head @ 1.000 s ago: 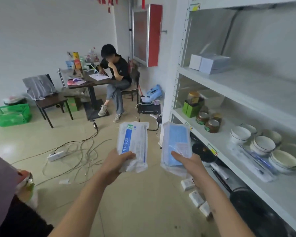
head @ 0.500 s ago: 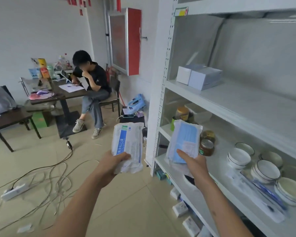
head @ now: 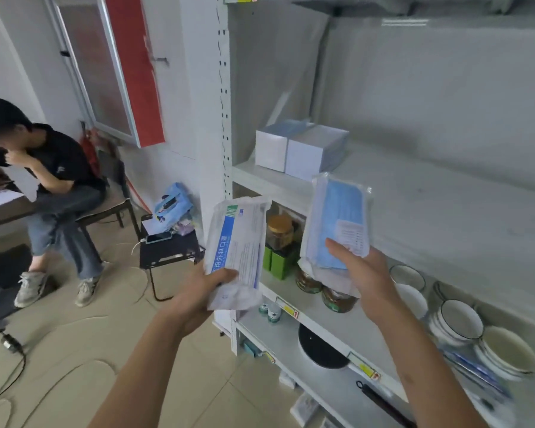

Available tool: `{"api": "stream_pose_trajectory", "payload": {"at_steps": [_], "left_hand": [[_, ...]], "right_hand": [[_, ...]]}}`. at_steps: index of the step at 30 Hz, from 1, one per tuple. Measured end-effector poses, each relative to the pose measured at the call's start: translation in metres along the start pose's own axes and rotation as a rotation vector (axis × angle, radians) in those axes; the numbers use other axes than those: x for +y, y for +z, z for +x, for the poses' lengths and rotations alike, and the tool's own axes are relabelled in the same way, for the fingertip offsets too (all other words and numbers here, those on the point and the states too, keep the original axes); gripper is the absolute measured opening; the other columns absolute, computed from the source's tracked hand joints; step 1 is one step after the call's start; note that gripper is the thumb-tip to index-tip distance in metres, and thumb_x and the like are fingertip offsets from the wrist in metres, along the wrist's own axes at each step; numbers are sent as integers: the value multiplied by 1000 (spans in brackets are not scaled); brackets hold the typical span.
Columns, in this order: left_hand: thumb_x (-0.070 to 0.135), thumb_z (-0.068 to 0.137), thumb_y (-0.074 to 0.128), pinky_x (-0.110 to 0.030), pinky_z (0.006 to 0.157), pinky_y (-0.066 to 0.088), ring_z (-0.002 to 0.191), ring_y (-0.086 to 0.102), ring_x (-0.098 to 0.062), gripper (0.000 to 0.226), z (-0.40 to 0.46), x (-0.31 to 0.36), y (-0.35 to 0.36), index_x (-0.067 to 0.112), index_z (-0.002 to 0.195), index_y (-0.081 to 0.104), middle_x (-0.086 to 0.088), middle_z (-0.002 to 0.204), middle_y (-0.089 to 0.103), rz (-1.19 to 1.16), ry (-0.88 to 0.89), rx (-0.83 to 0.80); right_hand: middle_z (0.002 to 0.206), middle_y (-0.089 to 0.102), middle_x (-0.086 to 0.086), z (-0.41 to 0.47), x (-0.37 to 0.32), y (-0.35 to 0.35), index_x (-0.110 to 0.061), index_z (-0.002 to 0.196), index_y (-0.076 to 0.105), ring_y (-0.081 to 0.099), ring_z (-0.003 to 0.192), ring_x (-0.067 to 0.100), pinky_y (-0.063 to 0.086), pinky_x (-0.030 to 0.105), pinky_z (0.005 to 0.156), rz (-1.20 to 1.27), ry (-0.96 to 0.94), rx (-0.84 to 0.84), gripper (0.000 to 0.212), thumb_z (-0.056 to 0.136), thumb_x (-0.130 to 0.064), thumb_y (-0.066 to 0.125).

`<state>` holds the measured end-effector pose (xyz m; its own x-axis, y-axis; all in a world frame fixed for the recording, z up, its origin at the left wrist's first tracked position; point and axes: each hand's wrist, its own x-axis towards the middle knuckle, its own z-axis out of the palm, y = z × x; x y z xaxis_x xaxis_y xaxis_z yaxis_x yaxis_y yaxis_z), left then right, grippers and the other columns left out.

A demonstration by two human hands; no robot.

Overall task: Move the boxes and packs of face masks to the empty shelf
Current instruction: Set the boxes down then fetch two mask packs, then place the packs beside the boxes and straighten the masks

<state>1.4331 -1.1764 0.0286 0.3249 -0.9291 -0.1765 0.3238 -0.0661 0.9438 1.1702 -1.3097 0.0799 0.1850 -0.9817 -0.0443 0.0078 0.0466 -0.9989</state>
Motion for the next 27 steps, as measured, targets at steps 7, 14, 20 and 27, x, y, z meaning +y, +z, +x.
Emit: {"api": "stream_pose_trajectory", "payload": {"at_steps": [7, 14, 20, 27], "left_hand": [[19, 71, 84, -37, 79, 61, 109, 71, -36, 63, 117, 49, 37, 8, 128, 60, -16, 123, 72, 63, 58, -245], [22, 73, 85, -42, 84, 61, 112, 71, -35, 61, 190, 108, 95, 13, 129, 62, -11, 125, 73, 95, 77, -415], [22, 80, 83, -46, 101, 54, 113, 71, -23, 50, 233, 113, 166, 21, 127, 66, 0, 122, 74, 124, 60, -569], [21, 83, 82, -44, 99, 56, 104, 73, -16, 43, 273, 116, 207, 26, 123, 69, 6, 113, 77, 196, -4, -641]], "right_hand": [[89, 78, -11, 124, -46, -21, -26, 104, 73, 74, 77, 7, 59, 30, 62, -103, -77, 137, 51, 64, -54, 86], [100, 67, -1, 205, -58, -15, -20, 103, 63, 68, 84, 18, 58, 33, 50, -288, -58, 234, 36, 82, -48, 76], [75, 63, 7, 217, -78, -21, -4, 86, 67, 51, 59, 10, 34, 27, 52, -799, -46, 345, 74, 98, -67, 29], [90, 79, 6, 207, -95, -26, -18, 92, 79, 75, 85, 30, 54, 40, 80, -355, -52, 307, 51, 85, -65, 60]]}}
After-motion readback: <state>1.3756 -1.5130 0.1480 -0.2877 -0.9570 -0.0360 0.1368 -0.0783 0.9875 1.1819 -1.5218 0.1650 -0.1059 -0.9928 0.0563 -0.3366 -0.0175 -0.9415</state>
